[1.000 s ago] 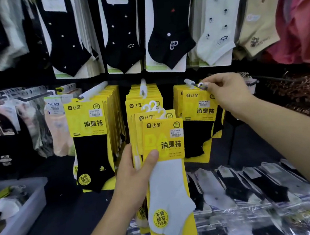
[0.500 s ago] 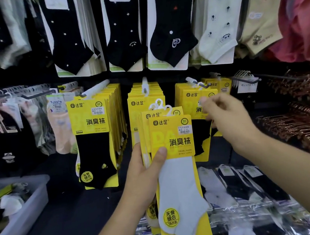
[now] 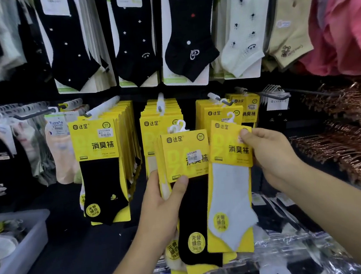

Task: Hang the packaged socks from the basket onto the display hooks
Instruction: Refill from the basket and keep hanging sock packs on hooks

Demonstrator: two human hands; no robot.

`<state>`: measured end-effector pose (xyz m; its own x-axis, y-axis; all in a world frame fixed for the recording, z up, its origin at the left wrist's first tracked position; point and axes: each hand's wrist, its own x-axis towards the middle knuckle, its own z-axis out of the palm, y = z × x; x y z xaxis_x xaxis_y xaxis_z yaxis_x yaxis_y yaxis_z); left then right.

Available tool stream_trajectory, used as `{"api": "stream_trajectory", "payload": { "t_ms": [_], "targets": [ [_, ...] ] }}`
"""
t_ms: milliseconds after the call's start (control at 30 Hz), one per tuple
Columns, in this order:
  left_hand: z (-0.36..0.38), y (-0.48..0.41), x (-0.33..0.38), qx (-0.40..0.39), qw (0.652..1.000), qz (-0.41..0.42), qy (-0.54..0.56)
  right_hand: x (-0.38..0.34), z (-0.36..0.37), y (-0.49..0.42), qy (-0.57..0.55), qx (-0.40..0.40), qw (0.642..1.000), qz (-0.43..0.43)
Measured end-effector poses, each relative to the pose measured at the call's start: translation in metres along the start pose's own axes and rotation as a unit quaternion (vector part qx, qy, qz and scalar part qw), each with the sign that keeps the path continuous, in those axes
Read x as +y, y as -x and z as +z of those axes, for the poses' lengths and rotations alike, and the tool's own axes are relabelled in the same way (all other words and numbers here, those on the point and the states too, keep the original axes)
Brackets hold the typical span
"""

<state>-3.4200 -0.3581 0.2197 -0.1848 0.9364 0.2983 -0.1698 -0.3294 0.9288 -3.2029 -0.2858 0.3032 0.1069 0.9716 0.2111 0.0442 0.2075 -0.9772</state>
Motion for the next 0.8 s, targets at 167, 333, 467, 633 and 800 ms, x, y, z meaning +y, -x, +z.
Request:
{"api": "stream_trajectory", "payload": {
  "t_ms": [167,333,467,633,800],
  "targets": [
    [-0.011,-0.005,0.006,-0.001,1.000,0.011,0.020,-0.004,-0.013,-0.018,0.026,0.074,0.997,-0.022],
    [-0.010,-0.006,0.003,-0.005,1.000,0.005,0.013,-0.015,-0.006,-0.033,0.025,0.066,0.995,-0.067],
    [-0.009,-0.007,0.003,-0.008,1.000,0.004,-0.010,-0.013,0.001,-0.044,0.055,0.048,0.994,-0.085],
    [-0.010,-0.007,0.003,-0.011,0.999,0.002,-0.030,-0.010,0.008,-0.051,0.095,0.059,0.989,-0.094],
    [-0.008,-0.007,0.007,-0.009,1.000,-0.002,-0.022,-0.003,0.007,-0.052,0.114,0.103,0.985,-0.076]
  ]
}}
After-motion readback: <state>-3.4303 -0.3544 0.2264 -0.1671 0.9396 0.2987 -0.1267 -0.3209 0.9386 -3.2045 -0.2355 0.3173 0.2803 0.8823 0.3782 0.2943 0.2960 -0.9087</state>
